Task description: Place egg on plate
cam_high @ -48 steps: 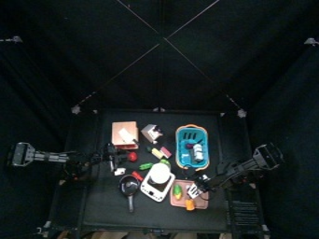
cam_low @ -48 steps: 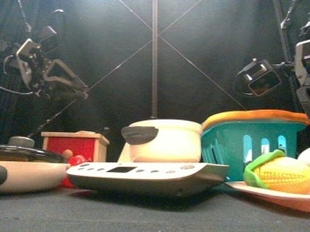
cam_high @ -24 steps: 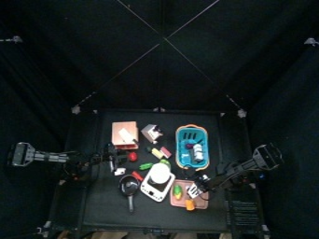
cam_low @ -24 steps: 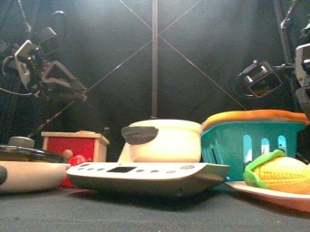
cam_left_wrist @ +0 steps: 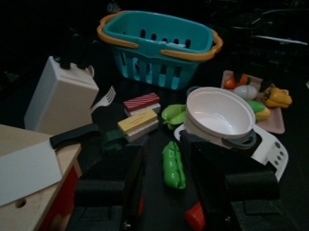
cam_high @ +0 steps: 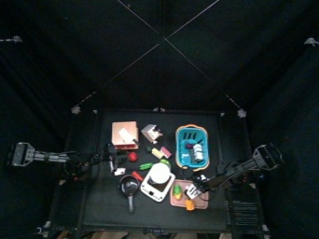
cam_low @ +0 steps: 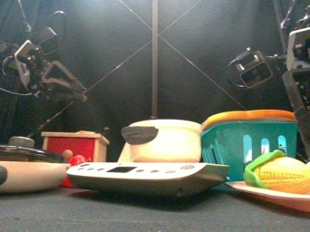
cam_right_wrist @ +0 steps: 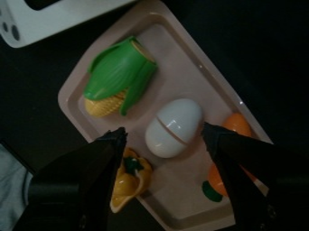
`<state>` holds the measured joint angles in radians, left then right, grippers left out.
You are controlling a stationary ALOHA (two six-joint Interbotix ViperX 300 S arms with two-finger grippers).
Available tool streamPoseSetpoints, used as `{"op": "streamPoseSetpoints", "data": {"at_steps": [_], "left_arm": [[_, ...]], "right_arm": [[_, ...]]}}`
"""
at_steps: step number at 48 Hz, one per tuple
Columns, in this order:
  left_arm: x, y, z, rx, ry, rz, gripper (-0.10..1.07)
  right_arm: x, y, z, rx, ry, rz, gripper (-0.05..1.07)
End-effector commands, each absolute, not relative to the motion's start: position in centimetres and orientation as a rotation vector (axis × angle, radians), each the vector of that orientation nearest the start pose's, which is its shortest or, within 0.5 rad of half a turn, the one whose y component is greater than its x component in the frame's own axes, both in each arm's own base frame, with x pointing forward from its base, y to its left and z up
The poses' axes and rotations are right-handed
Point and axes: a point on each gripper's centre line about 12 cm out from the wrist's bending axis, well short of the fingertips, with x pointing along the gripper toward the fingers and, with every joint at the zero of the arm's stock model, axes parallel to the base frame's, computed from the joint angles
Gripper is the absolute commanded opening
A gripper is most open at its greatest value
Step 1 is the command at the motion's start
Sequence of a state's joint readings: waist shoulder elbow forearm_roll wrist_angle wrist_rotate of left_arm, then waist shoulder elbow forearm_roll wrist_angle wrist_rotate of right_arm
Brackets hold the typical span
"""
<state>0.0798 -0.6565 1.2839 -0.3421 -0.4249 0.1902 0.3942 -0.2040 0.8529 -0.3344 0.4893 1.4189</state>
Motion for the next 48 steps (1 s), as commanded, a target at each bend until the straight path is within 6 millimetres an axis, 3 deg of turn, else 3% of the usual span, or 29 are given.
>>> {"op": "streamPoseSetpoints", "data": {"at_steps": [1, 10, 34, 48], "left_arm": [[22.1, 3.4, 20.3, -0.115, 0.196, 0.230, 0.75], [22.1, 3.5, 20.4, -0.115, 0.196, 0.234, 0.75], [22.0, 3.5, 20.1, -0.119, 0.207, 0.234, 0.75], [22.0, 3.5, 19.9, -0.114, 0.220, 0.235, 0.75]], "right_arm": [[28.6, 9.5, 16.4, 0.699, 0.987, -0.363, 0.98], [29.9, 9.4, 17.9, 0.678, 0.934, -0.339, 0.98], [31.0, 8.3, 17.4, 0.646, 0.926, -0.370, 0.98], [32.9, 7.3, 19.9, 0.459, 0.799, -0.309, 0.98]]}}
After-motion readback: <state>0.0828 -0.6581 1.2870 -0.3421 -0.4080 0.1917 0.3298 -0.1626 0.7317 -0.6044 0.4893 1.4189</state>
